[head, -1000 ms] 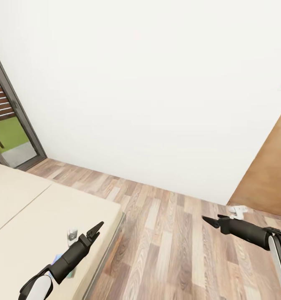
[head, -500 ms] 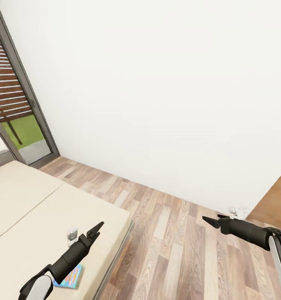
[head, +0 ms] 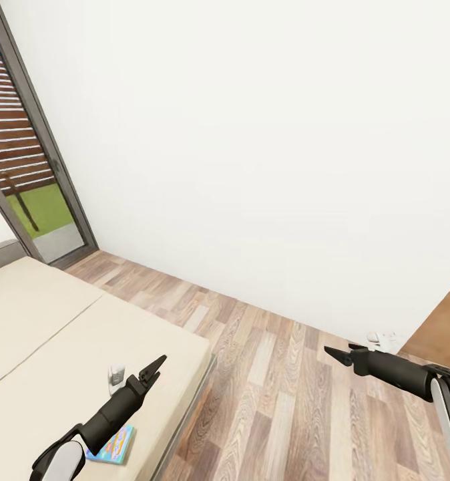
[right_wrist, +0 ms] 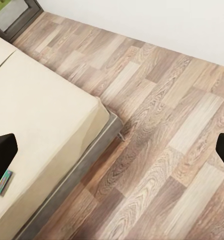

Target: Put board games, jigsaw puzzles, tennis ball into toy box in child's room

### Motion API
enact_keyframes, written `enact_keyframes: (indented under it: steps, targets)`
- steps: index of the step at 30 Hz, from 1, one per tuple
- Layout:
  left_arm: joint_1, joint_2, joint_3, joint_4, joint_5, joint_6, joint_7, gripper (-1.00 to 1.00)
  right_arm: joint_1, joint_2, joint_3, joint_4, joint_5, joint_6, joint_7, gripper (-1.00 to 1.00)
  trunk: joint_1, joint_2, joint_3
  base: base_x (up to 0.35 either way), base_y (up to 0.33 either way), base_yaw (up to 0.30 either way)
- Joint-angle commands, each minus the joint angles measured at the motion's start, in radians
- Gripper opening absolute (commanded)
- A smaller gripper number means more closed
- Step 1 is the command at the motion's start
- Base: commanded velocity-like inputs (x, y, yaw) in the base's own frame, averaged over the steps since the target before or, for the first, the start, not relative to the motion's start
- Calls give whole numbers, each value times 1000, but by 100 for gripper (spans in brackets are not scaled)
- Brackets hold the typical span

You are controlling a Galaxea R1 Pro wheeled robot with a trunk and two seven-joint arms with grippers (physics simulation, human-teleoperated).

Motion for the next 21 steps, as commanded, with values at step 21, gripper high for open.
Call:
enact_keyframes:
  steps: [21]
  targets:
    - [-1, 5, 29, 12, 1, 10, 7, 100, 4, -2, 1, 1, 7, -37, 15, 100, 1, -2, -2, 2, -98, 3]
